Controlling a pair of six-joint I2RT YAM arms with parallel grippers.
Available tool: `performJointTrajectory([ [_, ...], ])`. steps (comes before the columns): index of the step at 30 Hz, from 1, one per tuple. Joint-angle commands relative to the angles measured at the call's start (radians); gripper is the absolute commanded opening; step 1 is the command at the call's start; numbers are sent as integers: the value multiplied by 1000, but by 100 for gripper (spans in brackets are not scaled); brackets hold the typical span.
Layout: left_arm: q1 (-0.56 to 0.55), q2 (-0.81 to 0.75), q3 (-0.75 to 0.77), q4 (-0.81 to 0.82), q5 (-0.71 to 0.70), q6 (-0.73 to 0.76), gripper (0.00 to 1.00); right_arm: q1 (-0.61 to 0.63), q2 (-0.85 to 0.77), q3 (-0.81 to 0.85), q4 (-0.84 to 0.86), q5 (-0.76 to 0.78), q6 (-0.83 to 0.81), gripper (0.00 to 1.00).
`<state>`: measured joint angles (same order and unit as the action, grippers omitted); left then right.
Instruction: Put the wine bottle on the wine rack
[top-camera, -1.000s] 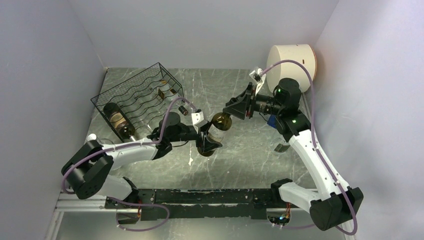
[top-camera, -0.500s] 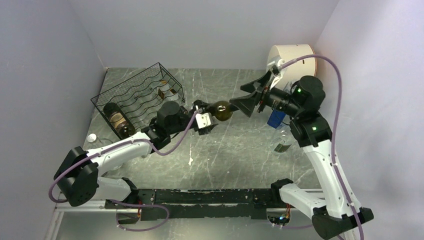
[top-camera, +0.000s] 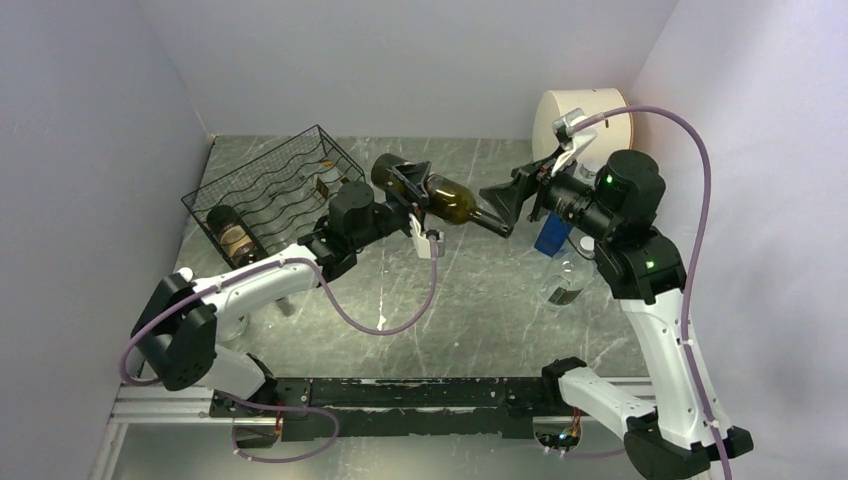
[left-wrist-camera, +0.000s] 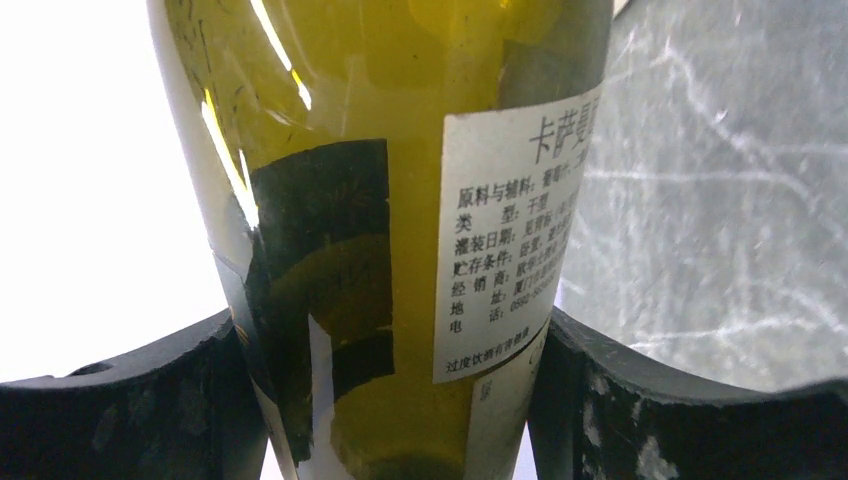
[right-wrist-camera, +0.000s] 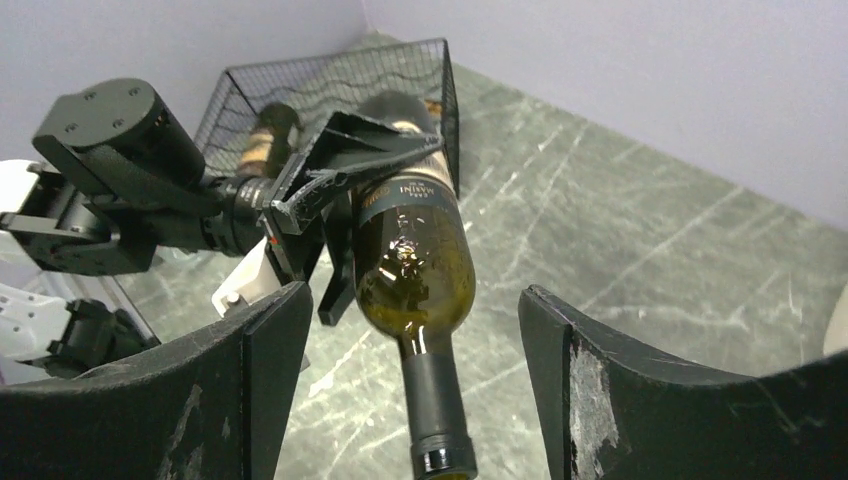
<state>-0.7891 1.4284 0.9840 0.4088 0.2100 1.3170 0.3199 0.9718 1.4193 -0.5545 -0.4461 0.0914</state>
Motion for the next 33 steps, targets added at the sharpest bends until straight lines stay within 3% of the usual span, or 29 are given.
performJointTrajectory([
  [1,3,3,55,163,-44,291,7,-3,22,18,-155,52,-63,79],
  [6,3,6,66,145,-21,387,7,-4,97,6,-270,18,-100,74],
  [11,4,19,76,136,-27,471,7,0,132,-43,-263,-7,-98,72],
  [23,4,23,85,139,6,471,7,58,197,-173,-187,-5,-68,65],
  [33,-1,1,59,146,14,487,7,207,273,-183,-154,117,-67,52],
])
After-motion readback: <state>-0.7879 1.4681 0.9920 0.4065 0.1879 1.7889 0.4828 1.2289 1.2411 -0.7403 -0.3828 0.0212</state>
